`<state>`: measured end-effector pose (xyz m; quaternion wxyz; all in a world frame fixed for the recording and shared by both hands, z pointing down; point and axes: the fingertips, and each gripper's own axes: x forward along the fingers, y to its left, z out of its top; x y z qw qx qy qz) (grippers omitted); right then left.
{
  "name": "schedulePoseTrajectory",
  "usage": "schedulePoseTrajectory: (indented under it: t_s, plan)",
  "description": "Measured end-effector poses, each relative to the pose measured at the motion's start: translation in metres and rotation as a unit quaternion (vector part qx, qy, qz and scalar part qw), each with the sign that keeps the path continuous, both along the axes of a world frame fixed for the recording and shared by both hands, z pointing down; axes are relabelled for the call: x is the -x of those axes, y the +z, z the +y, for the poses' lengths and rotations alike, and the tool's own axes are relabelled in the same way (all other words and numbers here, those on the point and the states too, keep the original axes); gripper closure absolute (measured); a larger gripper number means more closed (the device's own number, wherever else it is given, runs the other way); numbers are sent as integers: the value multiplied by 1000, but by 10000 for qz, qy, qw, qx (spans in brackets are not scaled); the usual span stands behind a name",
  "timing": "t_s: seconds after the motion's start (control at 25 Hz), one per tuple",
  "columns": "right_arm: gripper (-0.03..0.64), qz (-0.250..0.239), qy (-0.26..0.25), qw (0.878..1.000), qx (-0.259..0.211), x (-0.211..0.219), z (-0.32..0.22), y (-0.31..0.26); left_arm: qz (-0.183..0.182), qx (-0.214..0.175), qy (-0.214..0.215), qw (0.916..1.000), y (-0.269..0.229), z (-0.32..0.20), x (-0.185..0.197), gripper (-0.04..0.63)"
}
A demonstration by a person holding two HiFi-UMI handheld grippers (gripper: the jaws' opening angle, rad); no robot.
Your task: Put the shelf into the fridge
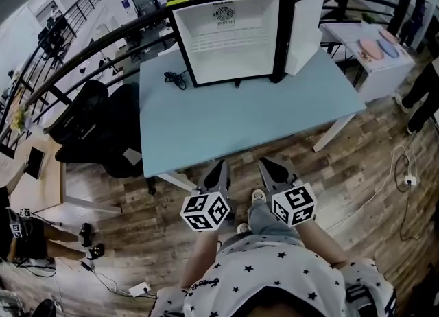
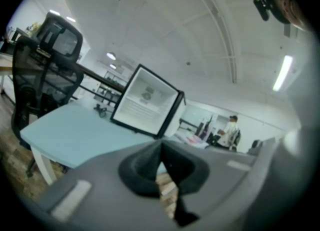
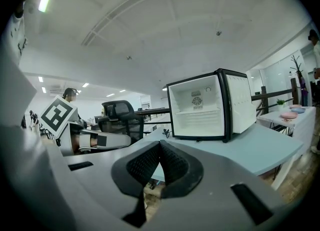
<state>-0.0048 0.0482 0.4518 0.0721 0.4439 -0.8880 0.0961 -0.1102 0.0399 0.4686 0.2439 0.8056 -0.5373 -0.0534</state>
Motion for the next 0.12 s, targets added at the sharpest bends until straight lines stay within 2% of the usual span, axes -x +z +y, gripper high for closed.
schedulePoseTrajectory:
  t_s: [0.12]
  plan:
    - [597,14,-18,10000,-9,1,-3,0,-12,-7,28,10000,-1,-3,0,591]
